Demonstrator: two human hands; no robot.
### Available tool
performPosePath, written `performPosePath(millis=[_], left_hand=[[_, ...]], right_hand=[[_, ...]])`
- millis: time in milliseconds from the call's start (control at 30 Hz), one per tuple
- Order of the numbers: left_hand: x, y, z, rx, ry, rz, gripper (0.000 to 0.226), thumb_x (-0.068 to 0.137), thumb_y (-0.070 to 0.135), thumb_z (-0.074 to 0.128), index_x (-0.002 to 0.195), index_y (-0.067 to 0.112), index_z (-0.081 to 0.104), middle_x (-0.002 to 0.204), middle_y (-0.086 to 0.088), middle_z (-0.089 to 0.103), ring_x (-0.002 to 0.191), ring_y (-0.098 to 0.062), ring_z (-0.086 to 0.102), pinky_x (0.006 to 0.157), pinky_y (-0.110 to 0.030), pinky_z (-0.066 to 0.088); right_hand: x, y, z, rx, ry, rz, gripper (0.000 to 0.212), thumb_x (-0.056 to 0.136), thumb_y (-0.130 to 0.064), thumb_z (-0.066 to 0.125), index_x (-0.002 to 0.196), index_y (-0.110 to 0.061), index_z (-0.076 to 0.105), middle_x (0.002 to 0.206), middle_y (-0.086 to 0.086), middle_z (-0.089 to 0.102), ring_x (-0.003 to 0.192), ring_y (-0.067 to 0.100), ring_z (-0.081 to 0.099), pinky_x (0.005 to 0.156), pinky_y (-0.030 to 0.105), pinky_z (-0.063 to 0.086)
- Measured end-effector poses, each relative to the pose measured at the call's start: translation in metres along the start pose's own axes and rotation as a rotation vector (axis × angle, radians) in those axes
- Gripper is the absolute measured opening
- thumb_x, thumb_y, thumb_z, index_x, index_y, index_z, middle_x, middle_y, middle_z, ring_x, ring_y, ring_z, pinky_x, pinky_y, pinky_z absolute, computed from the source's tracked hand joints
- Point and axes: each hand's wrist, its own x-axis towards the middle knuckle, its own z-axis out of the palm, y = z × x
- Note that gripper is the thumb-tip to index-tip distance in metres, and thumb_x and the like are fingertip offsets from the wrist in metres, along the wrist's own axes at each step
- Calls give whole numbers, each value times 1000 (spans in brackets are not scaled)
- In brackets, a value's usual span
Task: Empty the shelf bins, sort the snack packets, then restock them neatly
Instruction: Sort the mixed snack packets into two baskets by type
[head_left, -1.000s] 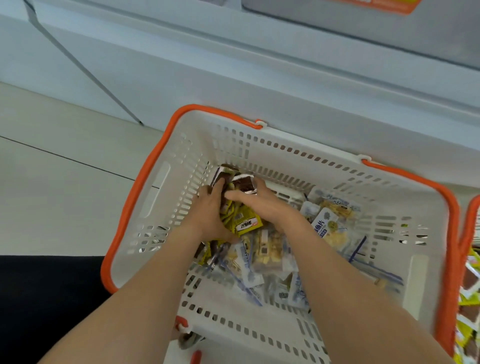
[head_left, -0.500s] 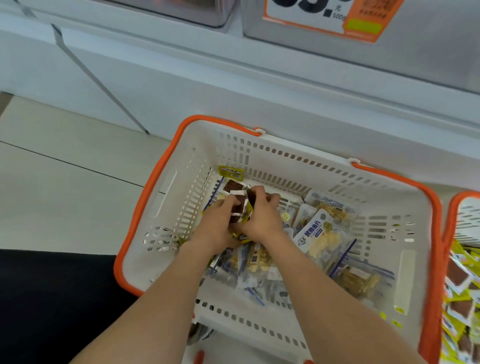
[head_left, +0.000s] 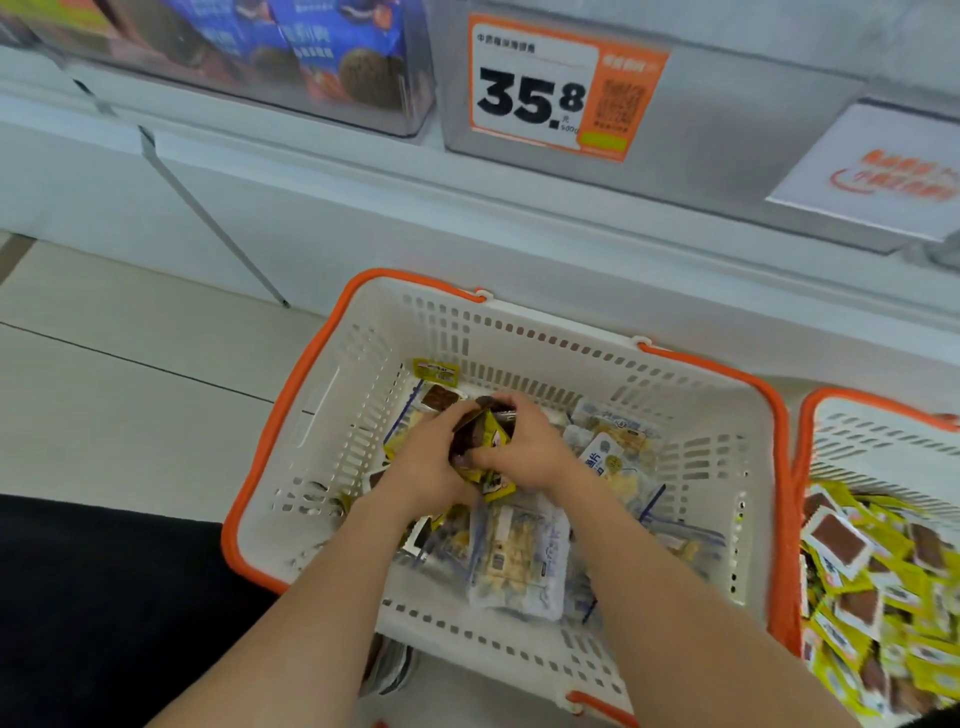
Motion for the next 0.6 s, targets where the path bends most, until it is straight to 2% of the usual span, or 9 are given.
performPosePath(millis=[67,133,200,267,333,433,500,600], left_hand=[[-3,16,-4,-40,79,65,106,57,16,88,153,33,47,134,6,58,115,-12,60,92,-16,49],[-9,41,-13,-84,133,119,89,67,8,83,149,28,54,130,13,61,109,4,55,83,2,38],[-14,67,-27,-103,132,166,80,72,6,80,146,29,59,127,16,65,104,10,55,78,4,38],[-20,91,-42,-67,70,212,77,72,10,79,141,38,61,123,18,70,100,4,65,75,-4,48],[-26,115,-53,-61,-9,234,74,72,12,78,137,43,62,117,16,72,93,0,70,69,-18,57],[-38,152,-57,-112,-64,218,65,76,10,76,132,41,64,109,13,75,80,-3,73,65,-29,60],[-46,175,-49,-179,-79,213,56,74,12,73,121,43,69,105,12,77,91,-12,74,80,-37,60],[-52,215,-20,-255,-33,195,54,64,26,69,116,40,72,104,8,76,99,-17,71,87,-43,60]], right_hand=[[-6,-10,-11,98,42,9,76,72,-25,92,135,-25,50,124,-3,61,112,19,63,91,37,55],[-16,-23,-25,269,77,32,68,73,-21,89,131,-25,54,121,4,68,107,23,69,88,45,61],[-31,-39,-43,406,116,69,58,73,-16,87,122,-26,58,113,10,73,99,28,75,83,55,63],[-49,-53,-62,482,126,106,56,71,-19,86,120,-23,58,110,14,74,92,30,77,78,58,64],[-68,-63,-79,494,127,137,61,72,-27,87,123,-19,55,110,15,74,88,30,78,75,52,65],[-98,-72,-110,448,111,164,73,65,-44,91,124,-14,60,108,16,76,89,32,78,76,50,65],[-120,-69,-132,465,121,172,73,64,-49,91,123,-12,69,107,16,78,94,34,77,80,51,64],[-161,-55,-167,577,230,151,50,75,-39,88,115,-11,77,107,17,78,97,36,76,82,52,63]])
